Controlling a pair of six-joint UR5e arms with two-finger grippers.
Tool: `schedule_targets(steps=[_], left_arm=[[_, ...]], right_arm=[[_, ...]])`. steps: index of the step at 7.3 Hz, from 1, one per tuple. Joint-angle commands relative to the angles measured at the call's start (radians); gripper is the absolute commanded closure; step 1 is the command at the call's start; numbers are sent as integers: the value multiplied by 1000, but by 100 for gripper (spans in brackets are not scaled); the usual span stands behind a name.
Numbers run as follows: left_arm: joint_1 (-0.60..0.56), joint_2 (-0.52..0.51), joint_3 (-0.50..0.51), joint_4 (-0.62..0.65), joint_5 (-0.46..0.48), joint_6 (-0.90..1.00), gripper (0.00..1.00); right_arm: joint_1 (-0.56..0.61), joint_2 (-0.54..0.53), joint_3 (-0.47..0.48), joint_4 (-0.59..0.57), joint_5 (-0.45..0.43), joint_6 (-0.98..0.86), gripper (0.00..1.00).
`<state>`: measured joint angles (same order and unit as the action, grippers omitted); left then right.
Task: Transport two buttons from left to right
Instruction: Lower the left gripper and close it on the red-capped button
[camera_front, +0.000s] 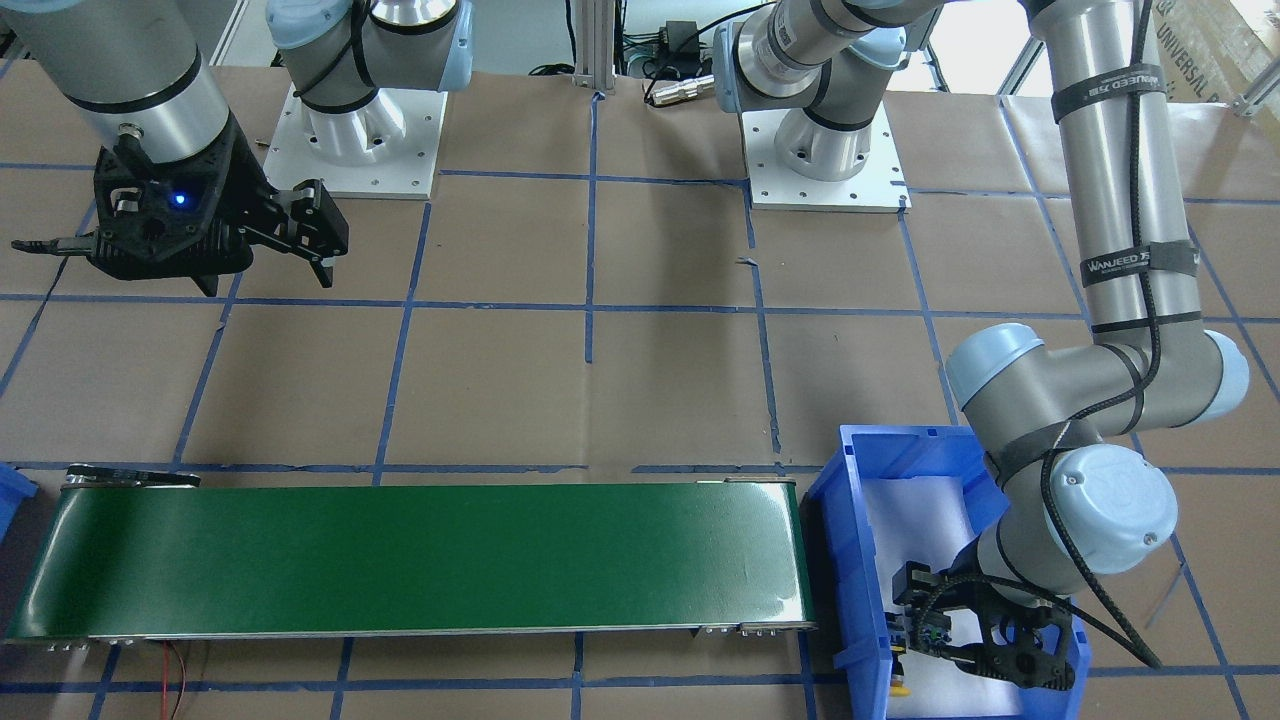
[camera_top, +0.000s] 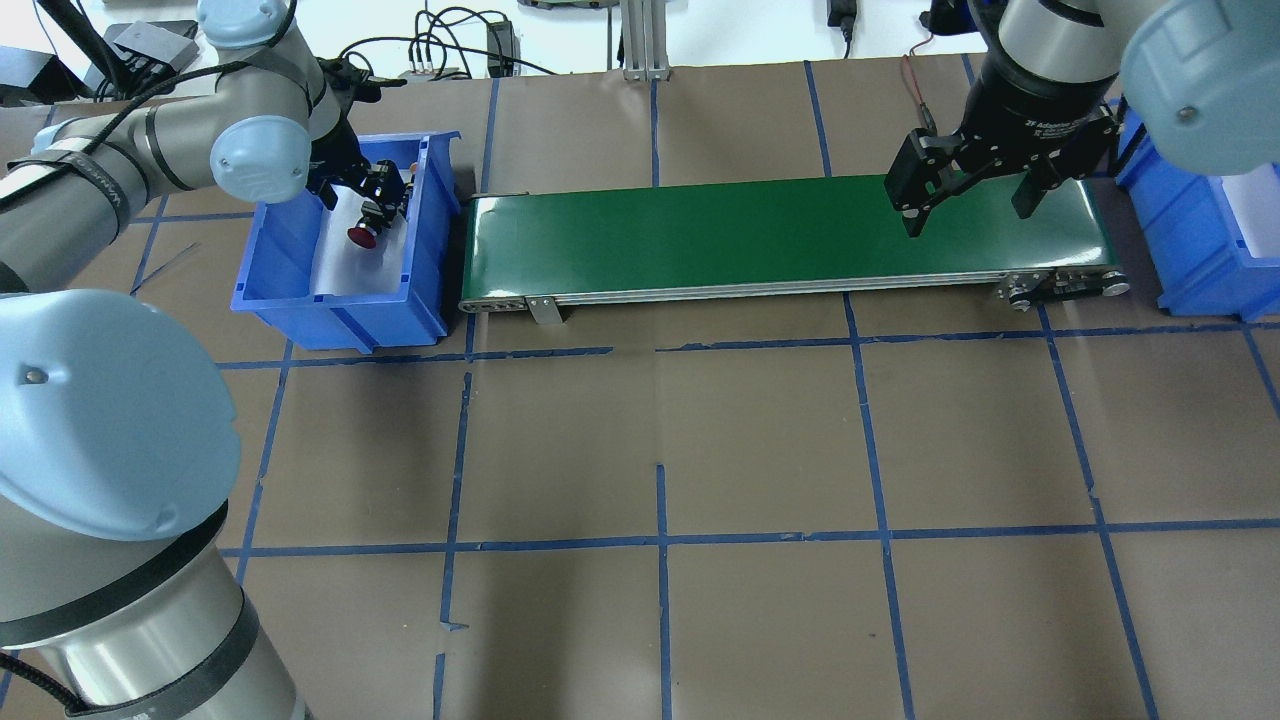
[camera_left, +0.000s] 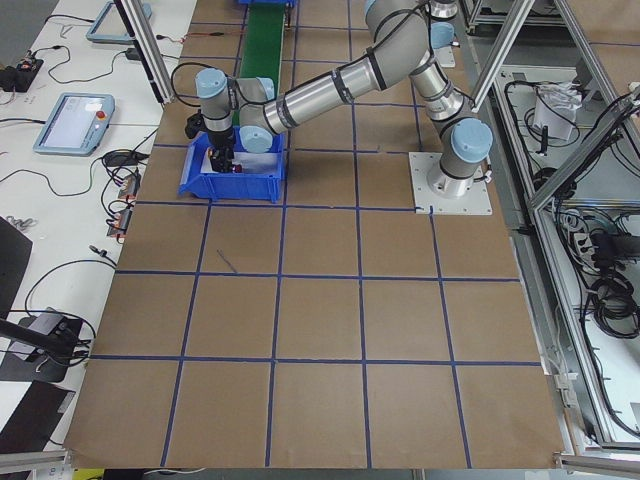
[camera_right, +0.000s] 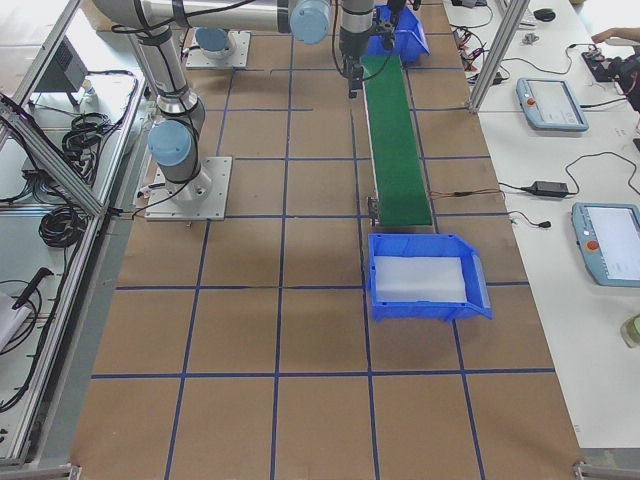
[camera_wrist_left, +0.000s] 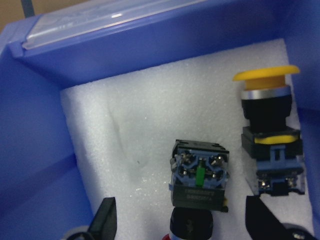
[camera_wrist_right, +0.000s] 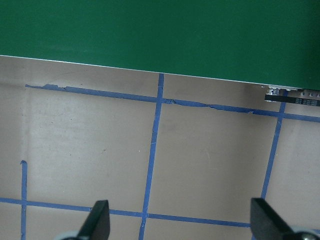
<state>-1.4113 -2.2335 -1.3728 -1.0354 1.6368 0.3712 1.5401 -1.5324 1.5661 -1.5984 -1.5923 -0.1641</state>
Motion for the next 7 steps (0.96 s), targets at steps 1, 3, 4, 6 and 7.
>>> schedule_targets(steps=[1, 3, 4, 6, 7], left_arm=[[0, -2, -8, 0, 0, 0, 20], [0, -3, -15, 0, 0, 2, 20], [0, -3, -15, 0, 0, 0, 20], [0, -3, -14, 0, -2, 2, 41], [0, -3, -14, 0, 0, -1, 60]], right_arm=[[0, 0, 0, 0, 0, 0, 0], [0, 2, 2, 0, 2, 0, 0], [0, 2, 2, -2, 2, 0, 0], [0, 2, -4, 0, 2, 0, 0], [0, 0, -5, 0, 2, 2, 0]])
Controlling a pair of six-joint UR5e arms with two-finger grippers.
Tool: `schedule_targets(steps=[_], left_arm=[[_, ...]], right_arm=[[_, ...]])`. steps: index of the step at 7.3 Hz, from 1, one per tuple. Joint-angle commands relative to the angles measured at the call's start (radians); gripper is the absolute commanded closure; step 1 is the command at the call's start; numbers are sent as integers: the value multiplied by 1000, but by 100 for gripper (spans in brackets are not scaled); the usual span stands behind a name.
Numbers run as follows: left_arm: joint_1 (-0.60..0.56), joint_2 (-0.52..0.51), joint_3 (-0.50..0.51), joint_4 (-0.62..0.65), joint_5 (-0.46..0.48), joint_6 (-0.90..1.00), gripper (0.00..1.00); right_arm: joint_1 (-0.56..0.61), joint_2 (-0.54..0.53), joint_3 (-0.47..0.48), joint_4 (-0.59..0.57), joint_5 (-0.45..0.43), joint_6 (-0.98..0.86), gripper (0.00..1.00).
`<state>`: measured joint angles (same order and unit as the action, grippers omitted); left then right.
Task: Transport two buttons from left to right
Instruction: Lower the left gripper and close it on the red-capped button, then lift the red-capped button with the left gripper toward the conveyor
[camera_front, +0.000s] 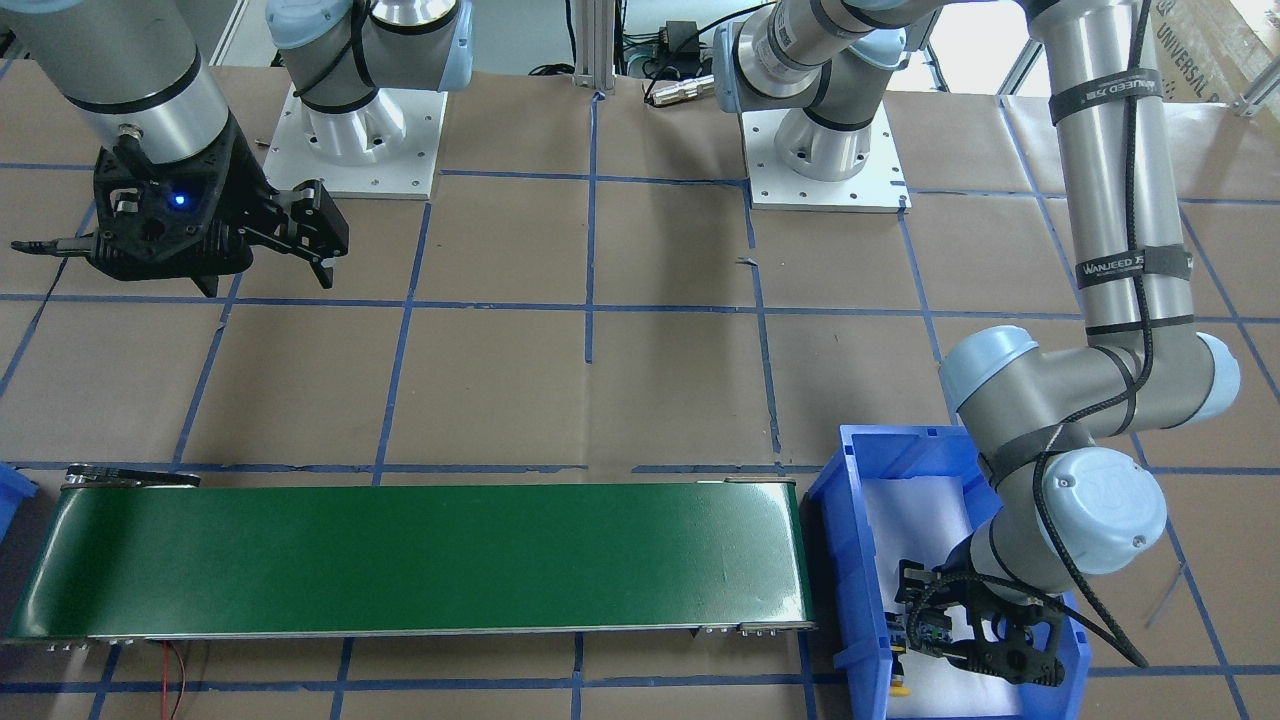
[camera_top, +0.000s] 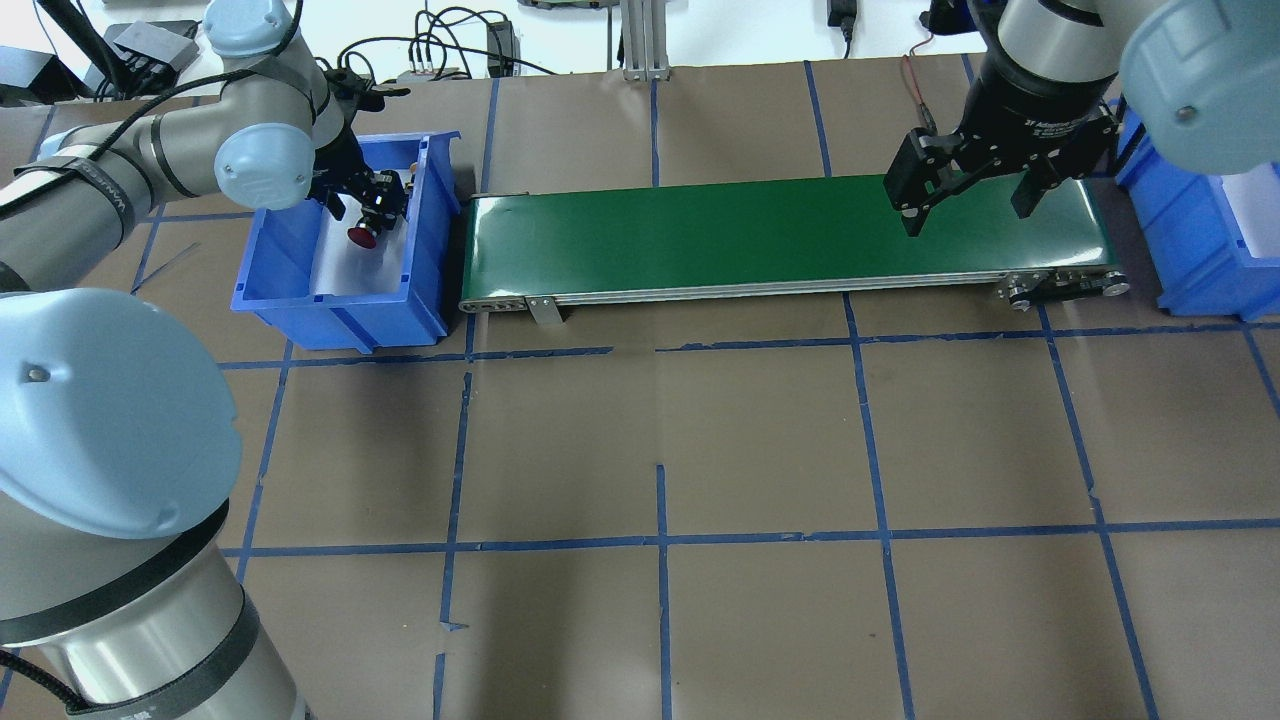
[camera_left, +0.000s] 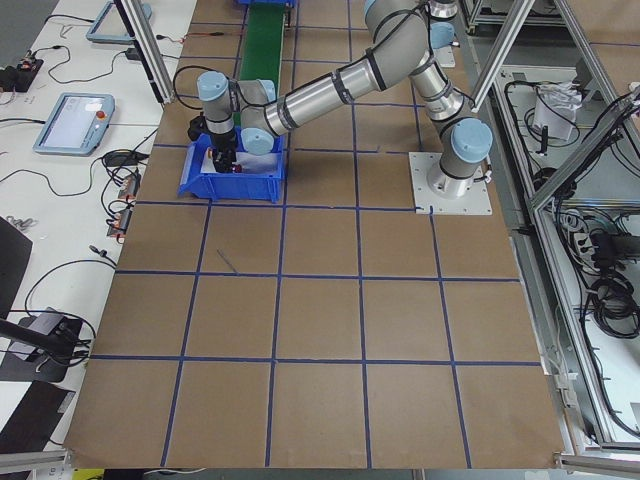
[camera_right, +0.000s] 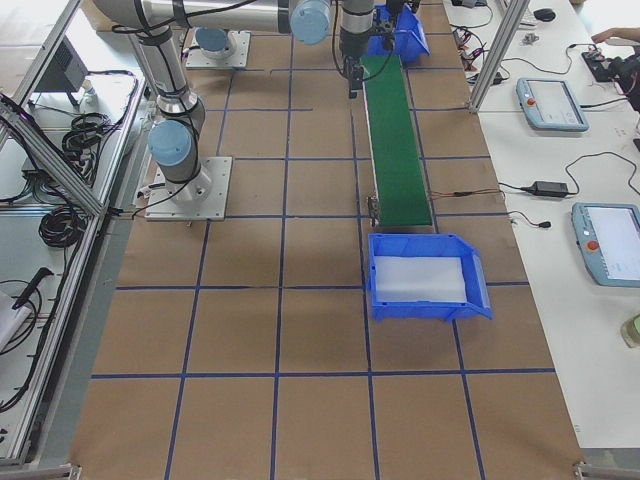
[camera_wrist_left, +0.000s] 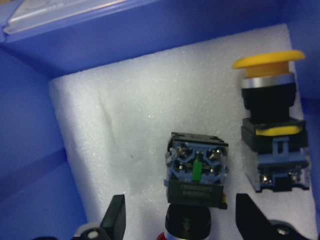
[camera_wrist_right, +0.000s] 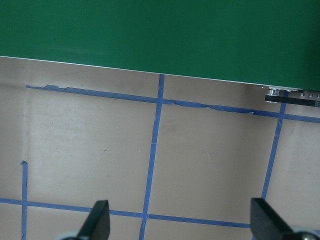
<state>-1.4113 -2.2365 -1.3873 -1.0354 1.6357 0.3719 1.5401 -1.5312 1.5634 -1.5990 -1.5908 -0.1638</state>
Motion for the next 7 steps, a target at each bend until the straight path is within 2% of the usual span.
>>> schedule_targets(steps=[1, 3, 7], left_arm=[[-2, 6, 2, 0, 3, -4, 67], [0, 75, 11, -24, 7, -1, 67], [-24, 279, 14, -227, 12, -8, 66]], right_arm=[[0, -3, -8, 1, 0, 1, 0], [0, -3, -8, 2, 0, 1, 0], [2, -3, -8, 1, 0, 1, 0]])
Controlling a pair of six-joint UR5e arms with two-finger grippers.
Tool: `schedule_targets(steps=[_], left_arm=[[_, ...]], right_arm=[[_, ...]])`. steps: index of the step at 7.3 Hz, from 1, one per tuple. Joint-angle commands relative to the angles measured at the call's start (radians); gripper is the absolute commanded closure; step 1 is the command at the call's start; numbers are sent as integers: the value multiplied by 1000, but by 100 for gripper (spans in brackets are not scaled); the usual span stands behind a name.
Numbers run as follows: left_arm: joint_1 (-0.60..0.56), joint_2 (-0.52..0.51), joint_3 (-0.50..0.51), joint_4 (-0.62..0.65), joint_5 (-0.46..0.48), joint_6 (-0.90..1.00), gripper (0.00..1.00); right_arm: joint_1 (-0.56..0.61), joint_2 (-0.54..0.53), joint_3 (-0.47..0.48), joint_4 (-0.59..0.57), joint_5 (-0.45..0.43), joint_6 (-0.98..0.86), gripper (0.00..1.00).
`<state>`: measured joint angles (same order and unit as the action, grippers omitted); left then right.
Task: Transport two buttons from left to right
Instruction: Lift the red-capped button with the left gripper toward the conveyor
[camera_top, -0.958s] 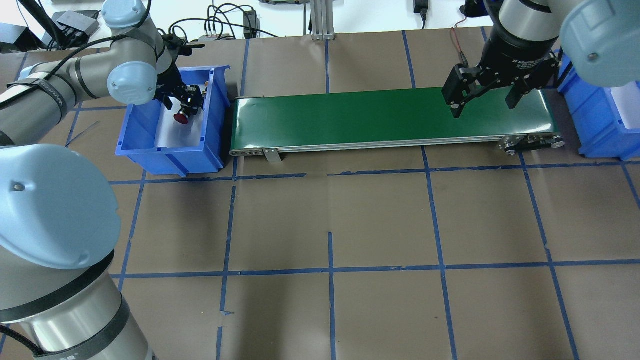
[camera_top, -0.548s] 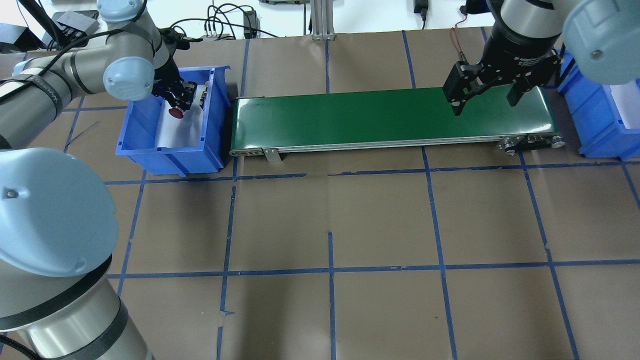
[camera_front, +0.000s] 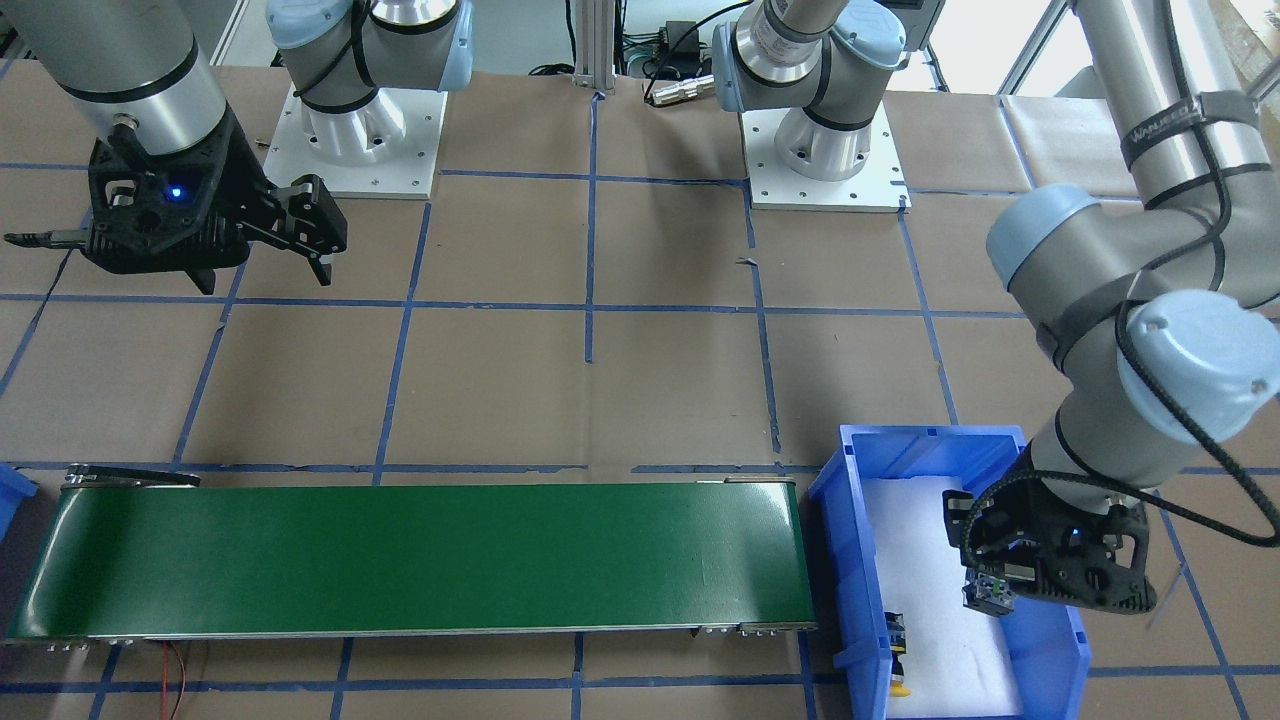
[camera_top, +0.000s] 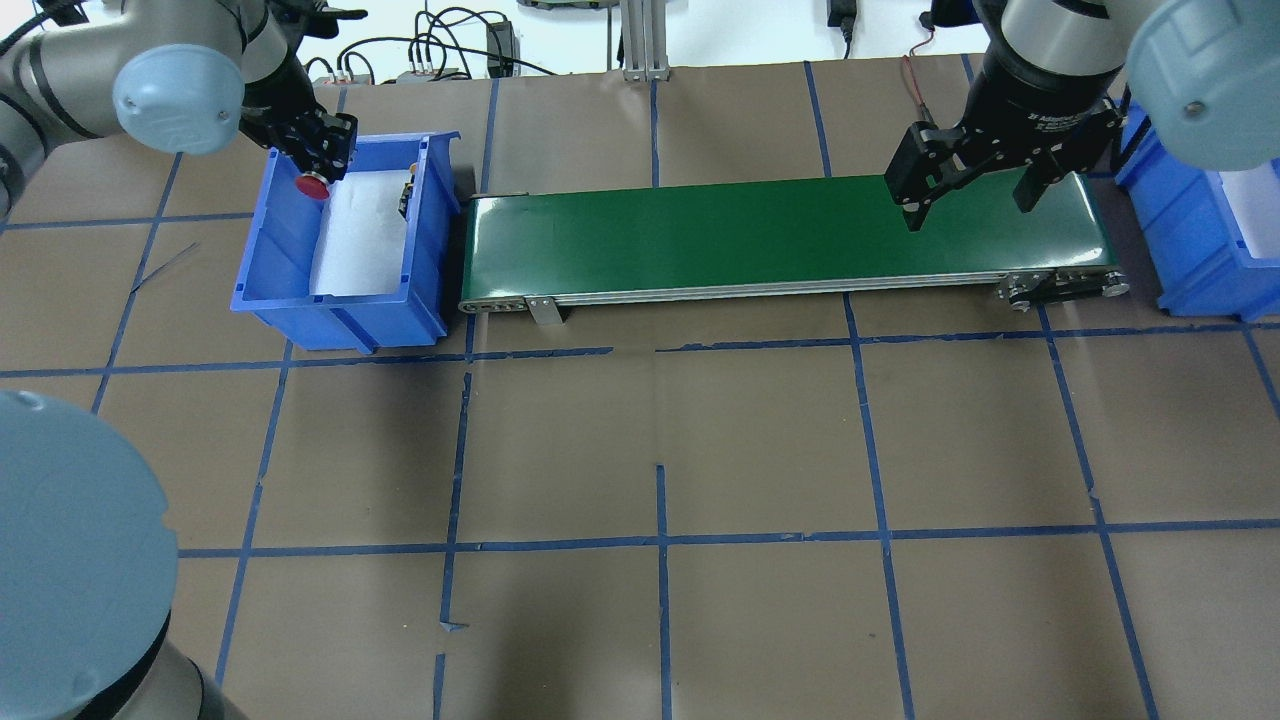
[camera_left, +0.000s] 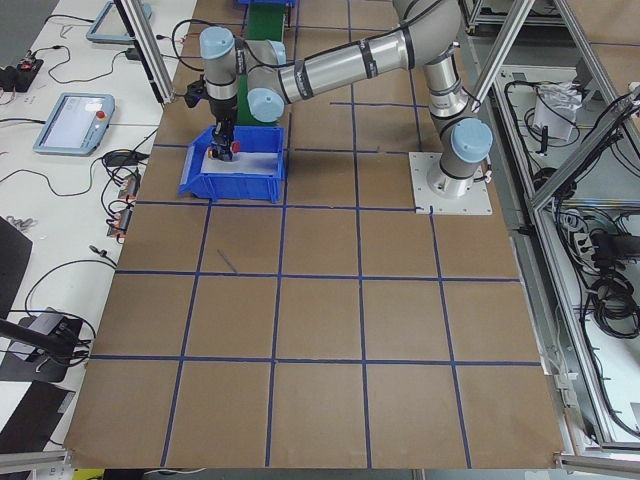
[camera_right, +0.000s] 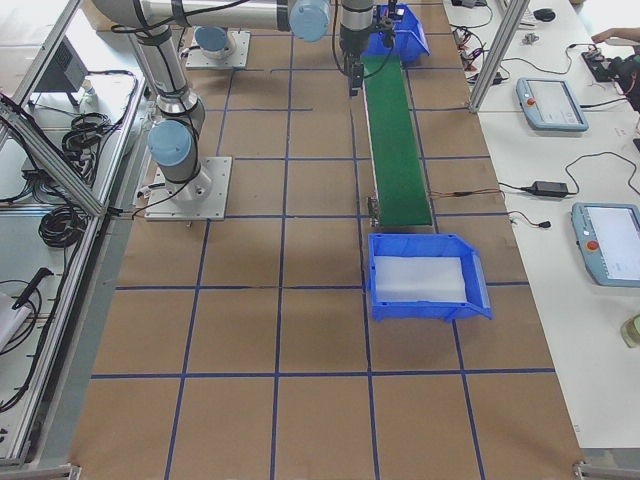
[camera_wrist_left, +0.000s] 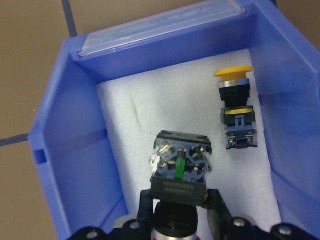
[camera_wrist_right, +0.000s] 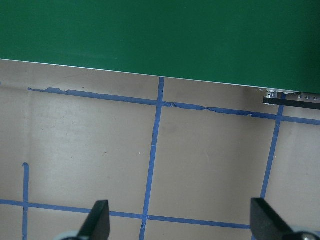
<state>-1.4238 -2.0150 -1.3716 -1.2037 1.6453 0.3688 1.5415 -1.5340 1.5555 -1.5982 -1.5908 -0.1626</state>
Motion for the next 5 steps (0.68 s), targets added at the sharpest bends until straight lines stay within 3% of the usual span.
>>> schedule_targets(steps=[1, 3, 5], left_arm=[[-20, 96, 2, -92, 1, -7, 66], [-68, 139, 0, -120, -1, -116, 65], [-159, 107, -12, -102, -4, -293, 63]], right_arm=[[0, 0, 1, 0, 0, 0, 0], [0, 0, 9, 0, 0, 0, 0], [0, -1, 11, 0, 0, -2, 0]])
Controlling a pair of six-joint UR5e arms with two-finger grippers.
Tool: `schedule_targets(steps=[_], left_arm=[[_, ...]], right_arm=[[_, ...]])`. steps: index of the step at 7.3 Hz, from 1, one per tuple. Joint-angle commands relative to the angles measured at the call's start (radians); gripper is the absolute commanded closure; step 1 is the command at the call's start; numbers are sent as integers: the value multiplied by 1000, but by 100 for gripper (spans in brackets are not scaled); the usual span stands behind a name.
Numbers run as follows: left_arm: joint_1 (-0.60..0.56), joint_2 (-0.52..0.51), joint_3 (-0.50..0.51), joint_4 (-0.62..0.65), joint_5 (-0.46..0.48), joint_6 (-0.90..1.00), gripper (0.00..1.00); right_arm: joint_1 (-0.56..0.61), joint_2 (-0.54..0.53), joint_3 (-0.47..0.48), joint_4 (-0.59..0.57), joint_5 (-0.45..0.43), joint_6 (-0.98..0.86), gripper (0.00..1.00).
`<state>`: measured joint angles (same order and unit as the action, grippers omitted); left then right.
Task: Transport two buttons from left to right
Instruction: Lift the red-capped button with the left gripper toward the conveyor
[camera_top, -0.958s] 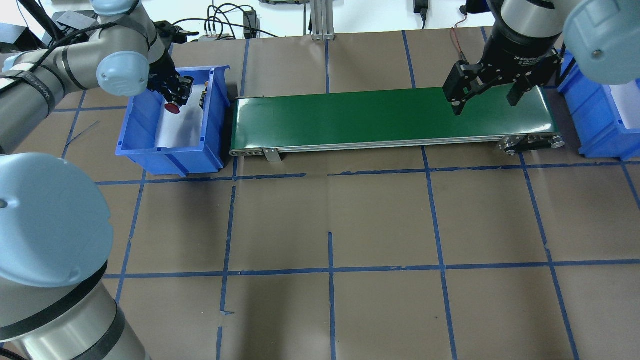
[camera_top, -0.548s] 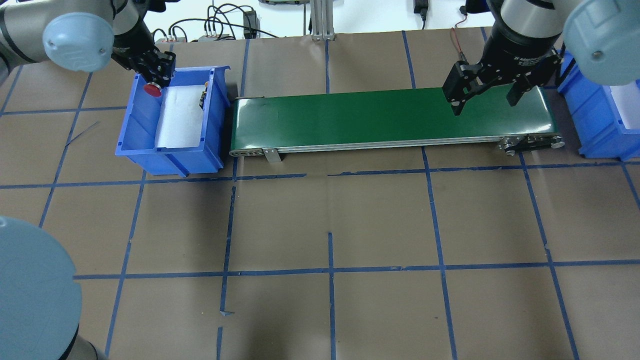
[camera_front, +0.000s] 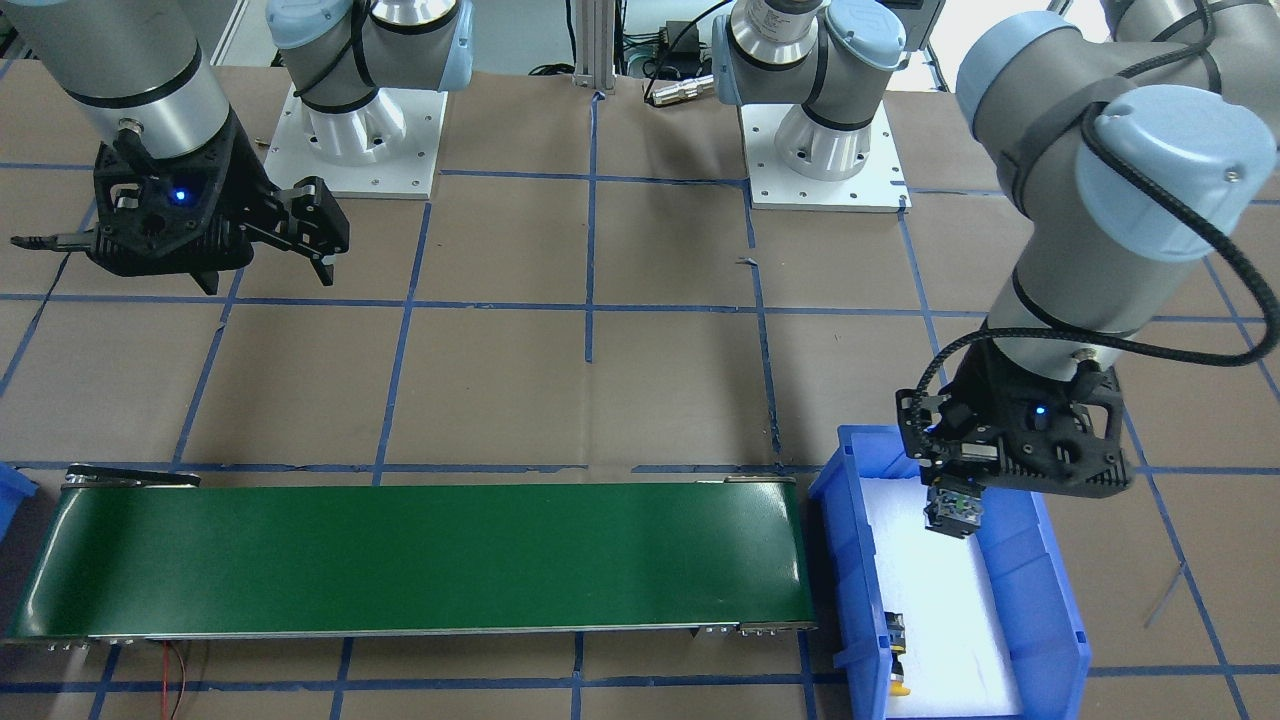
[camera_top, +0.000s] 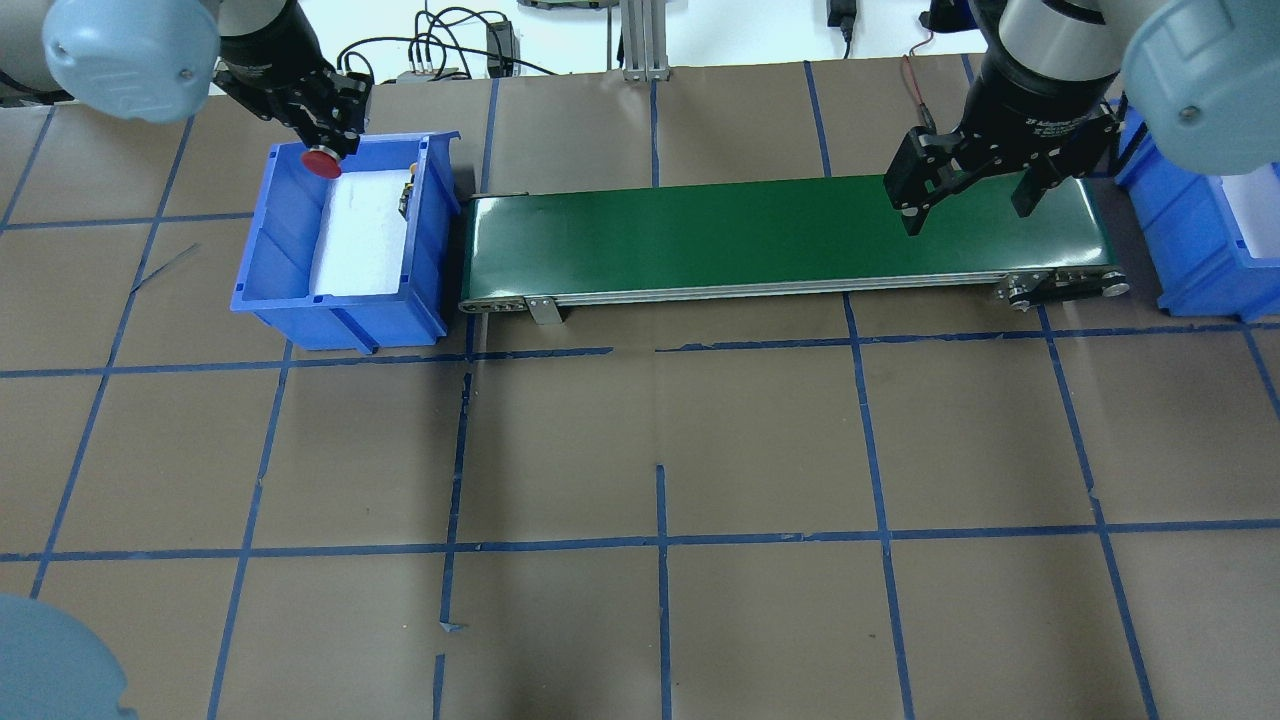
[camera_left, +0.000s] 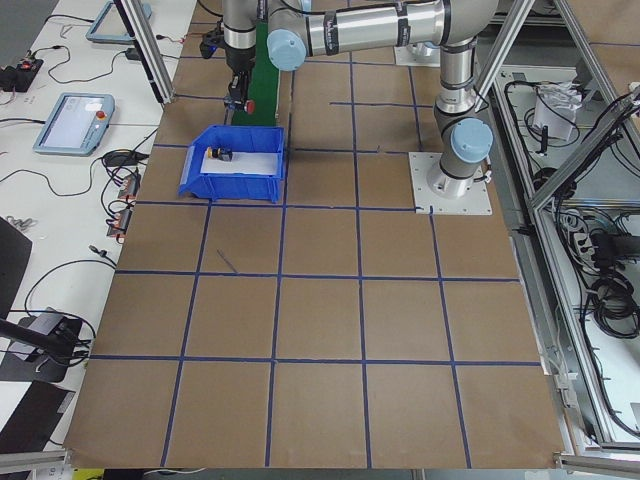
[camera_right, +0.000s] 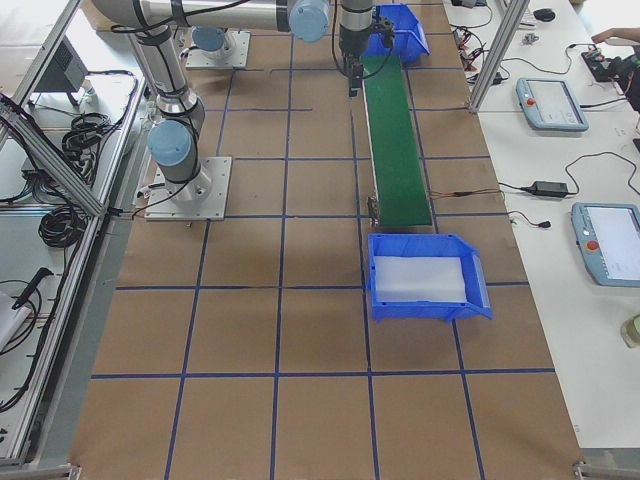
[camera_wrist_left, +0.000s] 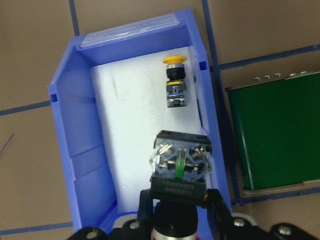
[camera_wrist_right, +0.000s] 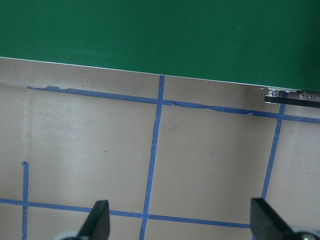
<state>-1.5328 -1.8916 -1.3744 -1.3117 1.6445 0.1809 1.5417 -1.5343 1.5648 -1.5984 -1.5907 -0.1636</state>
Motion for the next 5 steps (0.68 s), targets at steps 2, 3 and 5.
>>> schedule_targets(steps=[2, 3, 5], left_arm=[[-140, -114, -3, 107, -8, -227, 63], [-186, -156, -2, 144, -6, -274, 63], [-222, -190, -11, 150, -9, -352, 64]], right_arm=[[0, 2, 3, -2, 0, -1, 0], [0, 0, 3, 0, 0, -1, 0], [0, -3, 3, 0, 0, 1, 0]])
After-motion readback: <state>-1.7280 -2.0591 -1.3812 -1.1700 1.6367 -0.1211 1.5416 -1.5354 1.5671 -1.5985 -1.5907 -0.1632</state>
